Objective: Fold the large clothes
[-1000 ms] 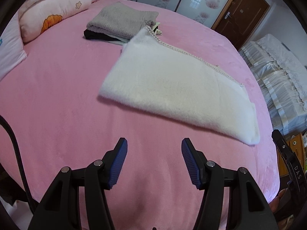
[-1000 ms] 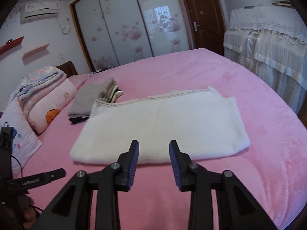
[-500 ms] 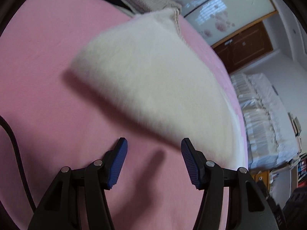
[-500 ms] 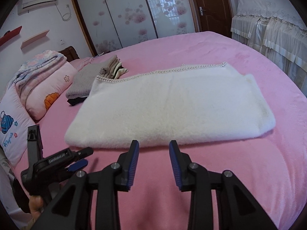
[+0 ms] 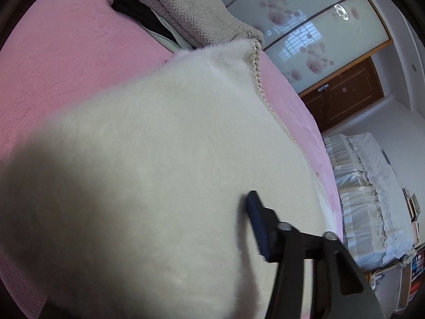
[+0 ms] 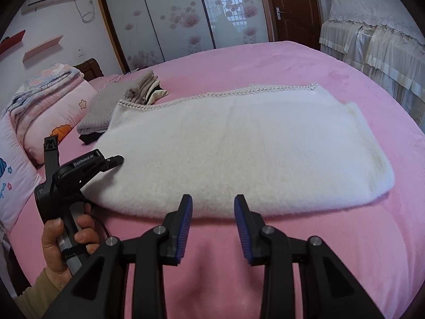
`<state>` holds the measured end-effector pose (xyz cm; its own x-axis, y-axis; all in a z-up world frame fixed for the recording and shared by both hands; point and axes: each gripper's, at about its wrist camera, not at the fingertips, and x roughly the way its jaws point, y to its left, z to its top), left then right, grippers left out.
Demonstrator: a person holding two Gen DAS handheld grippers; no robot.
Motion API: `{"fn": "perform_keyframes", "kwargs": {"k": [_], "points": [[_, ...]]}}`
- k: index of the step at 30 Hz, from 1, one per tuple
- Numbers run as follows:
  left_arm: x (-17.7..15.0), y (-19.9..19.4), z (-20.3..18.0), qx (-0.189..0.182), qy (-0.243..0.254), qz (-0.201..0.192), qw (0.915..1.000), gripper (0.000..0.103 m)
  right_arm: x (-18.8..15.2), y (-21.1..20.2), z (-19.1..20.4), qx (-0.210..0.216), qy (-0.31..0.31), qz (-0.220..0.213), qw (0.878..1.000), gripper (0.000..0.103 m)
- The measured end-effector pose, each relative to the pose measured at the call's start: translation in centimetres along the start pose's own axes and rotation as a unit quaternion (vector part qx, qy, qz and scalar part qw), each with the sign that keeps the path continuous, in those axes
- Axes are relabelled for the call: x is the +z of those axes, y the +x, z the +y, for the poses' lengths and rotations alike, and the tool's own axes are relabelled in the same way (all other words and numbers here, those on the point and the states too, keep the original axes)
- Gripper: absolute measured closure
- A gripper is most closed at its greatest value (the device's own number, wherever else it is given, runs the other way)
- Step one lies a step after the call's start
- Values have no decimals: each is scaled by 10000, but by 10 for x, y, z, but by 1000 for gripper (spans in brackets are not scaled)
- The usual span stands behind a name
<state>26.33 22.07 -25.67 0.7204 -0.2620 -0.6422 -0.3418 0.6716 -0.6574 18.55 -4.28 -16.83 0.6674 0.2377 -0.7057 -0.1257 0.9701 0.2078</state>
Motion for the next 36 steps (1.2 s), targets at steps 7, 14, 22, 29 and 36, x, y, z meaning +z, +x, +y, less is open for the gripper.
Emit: {"fn": "perform_keyframes", "kwargs": {"k": [7,14,22,29,36], "points": [[0,-24,-32,166,255,-276,9992,82,46,40,12,-179,-531,-227,9982,85],[-3,-48,-91,252,875,-608,9940,82,62,114,6,-41,-646,536,9965,86],[-27,-70,-169,361,1856,-1063,9762,82,51,106,-30,772,73,499,9957,86],[-67,-47,-255,149,2474,-1030,9633,82,45,83,-63,1463,833,597,9839,91],[-148,29,-319,-297,3090,-289,9502,82,-9,15,-170,792,2015,273,9759,97]]}}
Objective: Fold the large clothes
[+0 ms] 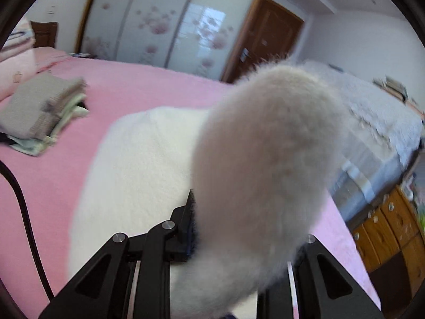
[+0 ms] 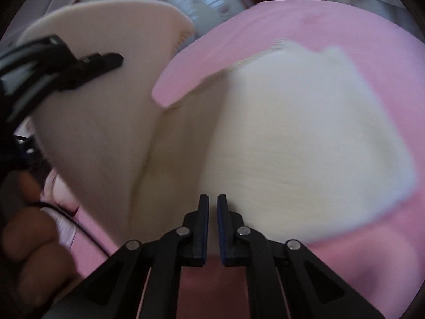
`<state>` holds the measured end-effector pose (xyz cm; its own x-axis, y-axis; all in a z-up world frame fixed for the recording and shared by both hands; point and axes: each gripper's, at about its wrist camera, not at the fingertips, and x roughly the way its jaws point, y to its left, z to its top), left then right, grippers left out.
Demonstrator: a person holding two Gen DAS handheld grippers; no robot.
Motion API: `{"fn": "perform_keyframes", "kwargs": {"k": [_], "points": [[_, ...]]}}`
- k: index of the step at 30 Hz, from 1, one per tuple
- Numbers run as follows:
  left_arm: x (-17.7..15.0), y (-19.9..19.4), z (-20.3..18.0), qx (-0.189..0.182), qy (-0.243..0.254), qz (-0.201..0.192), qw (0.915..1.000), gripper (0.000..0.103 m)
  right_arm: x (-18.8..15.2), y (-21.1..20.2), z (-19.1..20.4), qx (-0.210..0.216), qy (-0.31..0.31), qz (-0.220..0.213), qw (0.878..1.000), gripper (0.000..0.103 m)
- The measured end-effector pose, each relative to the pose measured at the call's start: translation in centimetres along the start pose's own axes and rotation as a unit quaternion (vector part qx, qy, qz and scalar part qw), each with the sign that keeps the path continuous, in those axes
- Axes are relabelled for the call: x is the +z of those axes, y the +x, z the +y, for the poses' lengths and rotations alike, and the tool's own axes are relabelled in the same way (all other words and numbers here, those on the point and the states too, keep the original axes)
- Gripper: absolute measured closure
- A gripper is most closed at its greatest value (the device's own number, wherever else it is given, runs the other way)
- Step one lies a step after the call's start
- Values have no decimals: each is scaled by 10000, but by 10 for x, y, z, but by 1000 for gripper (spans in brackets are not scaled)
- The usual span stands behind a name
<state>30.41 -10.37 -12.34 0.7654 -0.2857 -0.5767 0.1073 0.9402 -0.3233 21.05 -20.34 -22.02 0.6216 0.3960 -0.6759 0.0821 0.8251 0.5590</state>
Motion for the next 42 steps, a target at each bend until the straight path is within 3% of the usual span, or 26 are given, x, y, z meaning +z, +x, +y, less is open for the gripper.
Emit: {"fn": "perform_keyframes", "kwargs": {"k": [3,6,8,12,17,19,23,26,29,30,34,36,37,40,42], "points": [[-33,52,-27,107,431,848,9954,81,-16,-25,-46,-414,396,-32,9984,97],[-59,57,-43,470,1162,570,9905,81,-30,-40,-74,-490,650,14,9967,96],[-61,55,-44,514,1265,538,9892,81,-36,-48,-81,-423,699,-36,9966,96],[-44,41,-35,239,889,494,9945,81,-37,-48,-76,-467,606,-92,9970,96],[-36,16,-58,-273,936,220,9950,81,-36,-61,-78,-489,547,-296,9969,96],[-47,21,-70,-286,1179,308,9921,81,-39,-73,-85,-570,524,-339,9964,96],[-88,43,-82,156,1862,476,9812,79,-43,-75,-95,-764,606,-269,9949,96],[-93,39,-89,206,2145,450,9755,75,-43,-80,-97,-788,594,-232,9948,96],[-78,30,-90,-220,1957,834,9769,49,-35,-83,-89,-946,442,-226,9943,96],[-71,24,-87,-421,1847,1014,9766,45,-29,-81,-84,-947,417,-234,9944,95],[-56,-7,-75,-999,1535,1754,9673,44,-15,-96,-75,-977,262,-349,9943,95],[-47,-27,-60,-1074,1411,1891,9658,43,-8,-108,-71,-974,160,-427,9942,94],[-43,-39,-49,-1041,1384,1856,9673,43,-3,-115,-66,-923,108,-481,9945,90],[-24,-63,-13,-613,1234,1661,9764,37,12,-129,-52,-732,-101,-647,9952,62],[-13,-66,16,-224,1055,1572,9817,35,22,-135,-37,-695,-334,-756,9942,56]]}}
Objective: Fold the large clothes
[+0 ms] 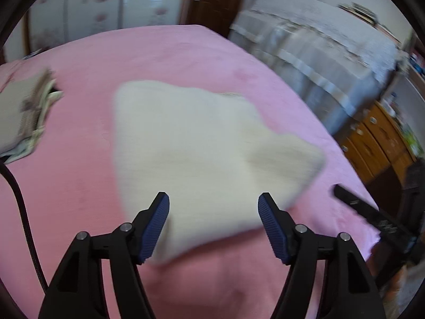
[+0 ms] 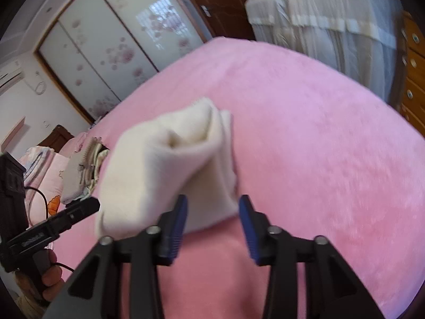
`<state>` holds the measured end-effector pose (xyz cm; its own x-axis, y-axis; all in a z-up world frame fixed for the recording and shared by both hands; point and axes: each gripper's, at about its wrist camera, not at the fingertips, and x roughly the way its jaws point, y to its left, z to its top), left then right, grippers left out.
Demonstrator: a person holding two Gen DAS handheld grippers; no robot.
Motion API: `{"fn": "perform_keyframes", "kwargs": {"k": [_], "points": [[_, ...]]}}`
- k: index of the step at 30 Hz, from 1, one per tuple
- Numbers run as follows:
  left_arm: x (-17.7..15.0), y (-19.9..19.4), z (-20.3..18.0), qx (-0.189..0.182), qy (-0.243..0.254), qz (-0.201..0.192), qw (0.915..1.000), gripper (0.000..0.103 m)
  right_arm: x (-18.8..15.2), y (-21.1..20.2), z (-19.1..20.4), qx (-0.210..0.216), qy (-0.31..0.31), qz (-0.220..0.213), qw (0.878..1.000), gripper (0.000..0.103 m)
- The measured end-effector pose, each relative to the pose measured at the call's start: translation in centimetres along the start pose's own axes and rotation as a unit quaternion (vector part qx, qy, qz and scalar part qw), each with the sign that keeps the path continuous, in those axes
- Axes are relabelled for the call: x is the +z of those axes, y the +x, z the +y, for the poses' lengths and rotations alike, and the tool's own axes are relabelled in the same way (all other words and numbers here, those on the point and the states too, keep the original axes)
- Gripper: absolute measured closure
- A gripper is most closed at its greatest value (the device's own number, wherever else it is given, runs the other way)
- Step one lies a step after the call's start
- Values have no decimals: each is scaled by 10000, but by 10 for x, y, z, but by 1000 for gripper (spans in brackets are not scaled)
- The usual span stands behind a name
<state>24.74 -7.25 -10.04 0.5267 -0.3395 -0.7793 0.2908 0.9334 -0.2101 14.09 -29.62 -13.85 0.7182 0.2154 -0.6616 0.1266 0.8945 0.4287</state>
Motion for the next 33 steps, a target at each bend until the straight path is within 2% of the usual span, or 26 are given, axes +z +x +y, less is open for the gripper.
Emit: {"fn": "perform_keyframes", "kwargs": {"k": [3,6,9,10,11,14,16,19,24,27,29,30,33], "points": [[0,10,41,428,-413,204,9980,35,21,12,24,52,-366,-33,9993,55],[-7,26,64,492,-715,408,9954,35,37,29,42,46,-683,160,9975,55],[-11,36,70,343,-812,404,9953,35,46,52,55,-157,-969,306,9947,56],[-11,37,70,331,-811,371,9955,35,46,59,58,-256,-1076,383,9931,64],[-9,38,69,339,-772,315,9959,35,45,66,59,-356,-1170,481,9913,83],[-4,44,62,522,-579,235,9967,35,38,64,46,-534,-1034,469,9921,85],[-7,47,61,552,-521,252,9968,35,28,64,28,-533,-695,521,9948,86],[-16,56,57,556,-463,357,9967,36,-2,86,-2,-505,-198,853,9949,85],[-31,65,53,543,-439,282,9972,36,-20,101,-20,-444,200,707,9963,84],[-30,62,51,591,-405,232,9972,36,-16,99,-15,-543,40,748,9957,83],[-28,57,48,622,-317,274,9972,36,-9,92,-7,-679,-131,788,9945,72],[-25,53,46,632,-227,342,9972,36,-4,88,-2,-739,-214,790,9939,70],[-9,35,42,607,27,278,9978,36,17,71,16,-684,-460,604,9948,70]]}}
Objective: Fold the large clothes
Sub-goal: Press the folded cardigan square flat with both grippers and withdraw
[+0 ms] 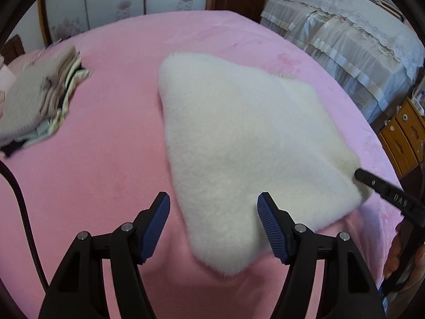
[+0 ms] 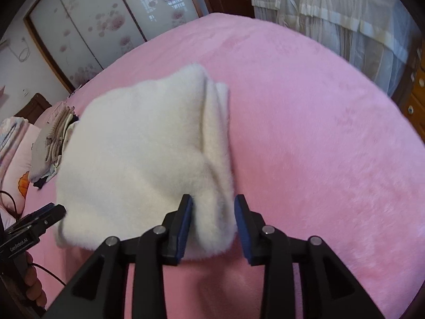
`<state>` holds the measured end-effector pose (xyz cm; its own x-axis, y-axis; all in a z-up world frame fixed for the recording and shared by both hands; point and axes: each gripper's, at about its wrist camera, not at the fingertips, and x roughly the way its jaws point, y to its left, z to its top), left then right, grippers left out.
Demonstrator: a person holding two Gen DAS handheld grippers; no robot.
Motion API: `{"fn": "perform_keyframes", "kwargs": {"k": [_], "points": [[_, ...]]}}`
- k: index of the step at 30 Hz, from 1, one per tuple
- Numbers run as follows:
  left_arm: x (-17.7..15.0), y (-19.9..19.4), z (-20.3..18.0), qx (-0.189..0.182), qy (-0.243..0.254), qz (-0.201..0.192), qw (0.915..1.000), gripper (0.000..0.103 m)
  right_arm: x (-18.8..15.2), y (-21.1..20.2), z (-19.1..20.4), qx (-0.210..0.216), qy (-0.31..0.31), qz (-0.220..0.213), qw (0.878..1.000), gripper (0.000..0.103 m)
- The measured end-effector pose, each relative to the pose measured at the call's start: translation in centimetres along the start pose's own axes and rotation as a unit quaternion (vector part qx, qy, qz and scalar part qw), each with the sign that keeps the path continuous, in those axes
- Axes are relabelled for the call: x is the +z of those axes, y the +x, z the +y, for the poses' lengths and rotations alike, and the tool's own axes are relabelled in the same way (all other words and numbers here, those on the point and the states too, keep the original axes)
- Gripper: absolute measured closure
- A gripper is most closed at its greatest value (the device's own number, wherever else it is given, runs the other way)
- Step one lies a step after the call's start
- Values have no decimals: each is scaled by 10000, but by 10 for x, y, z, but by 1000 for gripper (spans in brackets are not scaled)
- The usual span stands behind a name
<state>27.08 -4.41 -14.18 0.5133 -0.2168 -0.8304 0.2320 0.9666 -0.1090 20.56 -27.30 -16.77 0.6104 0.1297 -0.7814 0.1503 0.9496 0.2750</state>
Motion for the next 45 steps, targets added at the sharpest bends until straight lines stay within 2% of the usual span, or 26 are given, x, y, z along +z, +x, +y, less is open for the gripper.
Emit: {"fn": "perform_keyframes", "kwargs": {"k": [2,5,8,10,12,15,16,18,19,22,27,35,42,45], "points": [[15,-12,1,-43,62,-160,9998,36,19,-10,14,157,-187,-188,9995,70],[47,-14,4,-18,-30,-311,9995,36,50,-4,46,456,-506,-287,9973,70],[83,7,5,-5,-93,-322,9994,36,77,27,80,569,-837,-201,9947,70],[100,27,4,-72,-131,-158,9998,36,91,55,95,687,-886,-21,9937,70],[112,52,6,0,-257,8,9997,36,101,88,104,606,-910,184,9938,70],[118,87,11,274,-333,261,9987,36,110,125,89,327,-745,444,9957,70],[118,93,12,319,-328,273,9986,34,112,129,80,284,-696,392,9964,73],[116,101,17,279,-300,254,9988,29,116,129,59,-241,-684,256,9970,91],[115,104,20,188,-354,256,9989,27,117,128,48,-267,-617,260,9974,103],[111,112,32,-50,-640,280,9975,25,115,126,26,11,-383,285,9989,103],[108,110,36,-87,-747,257,9968,25,114,117,17,111,-168,254,9995,103],[109,59,33,114,-742,79,9971,25,111,67,21,186,-30,122,9997,100],[99,-30,23,187,-530,-237,9981,25,98,-11,26,243,-30,-160,9996,100],[89,-73,19,178,-438,-345,9983,25,93,-50,31,203,-97,-325,9992,96]]}}
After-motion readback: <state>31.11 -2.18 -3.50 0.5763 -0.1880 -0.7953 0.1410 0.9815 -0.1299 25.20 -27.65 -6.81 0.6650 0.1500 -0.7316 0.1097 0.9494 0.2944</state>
